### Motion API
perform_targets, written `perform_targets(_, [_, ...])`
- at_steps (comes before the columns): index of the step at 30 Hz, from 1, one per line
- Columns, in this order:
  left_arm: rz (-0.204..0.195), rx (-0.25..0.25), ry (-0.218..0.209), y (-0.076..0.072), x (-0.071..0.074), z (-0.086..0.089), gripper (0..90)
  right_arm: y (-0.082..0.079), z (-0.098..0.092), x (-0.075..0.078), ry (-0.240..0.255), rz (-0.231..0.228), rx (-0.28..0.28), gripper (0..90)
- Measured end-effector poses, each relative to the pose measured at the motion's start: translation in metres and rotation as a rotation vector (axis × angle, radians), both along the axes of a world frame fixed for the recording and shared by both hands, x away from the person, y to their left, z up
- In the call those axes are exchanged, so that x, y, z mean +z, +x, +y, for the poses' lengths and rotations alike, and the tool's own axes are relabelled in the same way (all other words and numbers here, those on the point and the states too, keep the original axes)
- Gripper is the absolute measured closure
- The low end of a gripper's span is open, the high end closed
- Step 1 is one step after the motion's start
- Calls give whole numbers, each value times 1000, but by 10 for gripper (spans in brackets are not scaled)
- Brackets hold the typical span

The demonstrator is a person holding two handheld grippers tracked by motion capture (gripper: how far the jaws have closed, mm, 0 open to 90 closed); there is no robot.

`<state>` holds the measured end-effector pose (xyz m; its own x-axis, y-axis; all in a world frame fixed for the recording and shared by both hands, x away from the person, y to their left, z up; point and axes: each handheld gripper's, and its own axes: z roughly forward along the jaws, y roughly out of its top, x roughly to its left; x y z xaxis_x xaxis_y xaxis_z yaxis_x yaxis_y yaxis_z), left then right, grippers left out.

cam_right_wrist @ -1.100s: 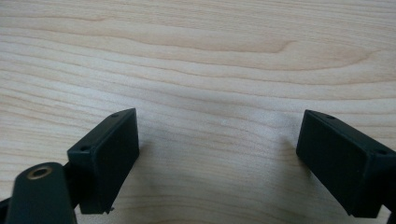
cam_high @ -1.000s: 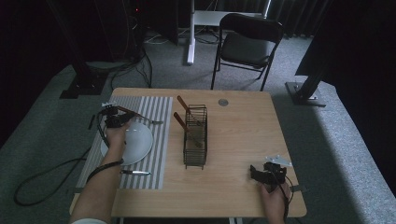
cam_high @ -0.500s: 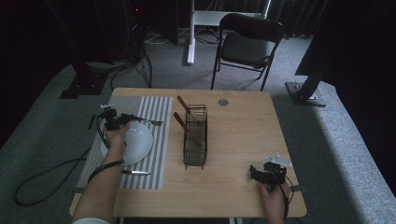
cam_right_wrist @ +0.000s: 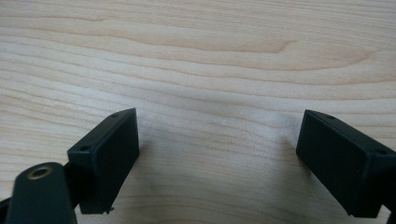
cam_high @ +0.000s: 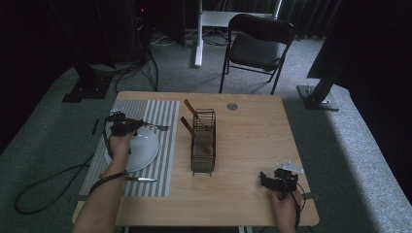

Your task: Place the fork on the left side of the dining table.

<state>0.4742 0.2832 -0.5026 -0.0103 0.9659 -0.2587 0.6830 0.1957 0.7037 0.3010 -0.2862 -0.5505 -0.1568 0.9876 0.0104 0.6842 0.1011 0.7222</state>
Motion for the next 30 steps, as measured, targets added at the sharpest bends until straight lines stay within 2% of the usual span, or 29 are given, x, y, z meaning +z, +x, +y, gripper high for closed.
perform_targets(2, [-15,-8,5,-3,2,-1,198,0,0,0,0,0,0,128])
perform_targets(5, [-21,-14,-5,-9,5,-1,185,0,0,0,0,0,0,128])
perform_targets(6, [-34,-18,2,-11,6,-1,169,0,0,0,0,0,0,128])
perform_targets(7, [-39,-30,4,-13,7,-1,107,0,0,0,0,0,0,128])
perform_targets(8, [-39,-38,5,-15,8,-1,92,0,0,0,0,0,0,128])
perform_targets(13, [-44,-65,0,-27,13,0,92,0,0,0,0,0,0,128])
perform_targets(18, [-36,-93,20,-37,16,3,76,0,0,0,0,0,0,128])
perform_targets(19, [-29,-101,18,-39,16,3,0,0,0,0,0,0,0,128])
perform_targets(22, [-29,-106,28,-45,16,4,0,0,0,0,0,0,0,128])
perform_targets(25, [-36,-117,13,-53,17,5,0,0,0,0,0,0,0,128])
perform_targets(28, [-46,-130,27,-61,19,6,0,0,0,0,0,0,0,128])
perform_targets(30, [-51,-139,22,-67,21,7,0,0,0,0,0,0,0,128])
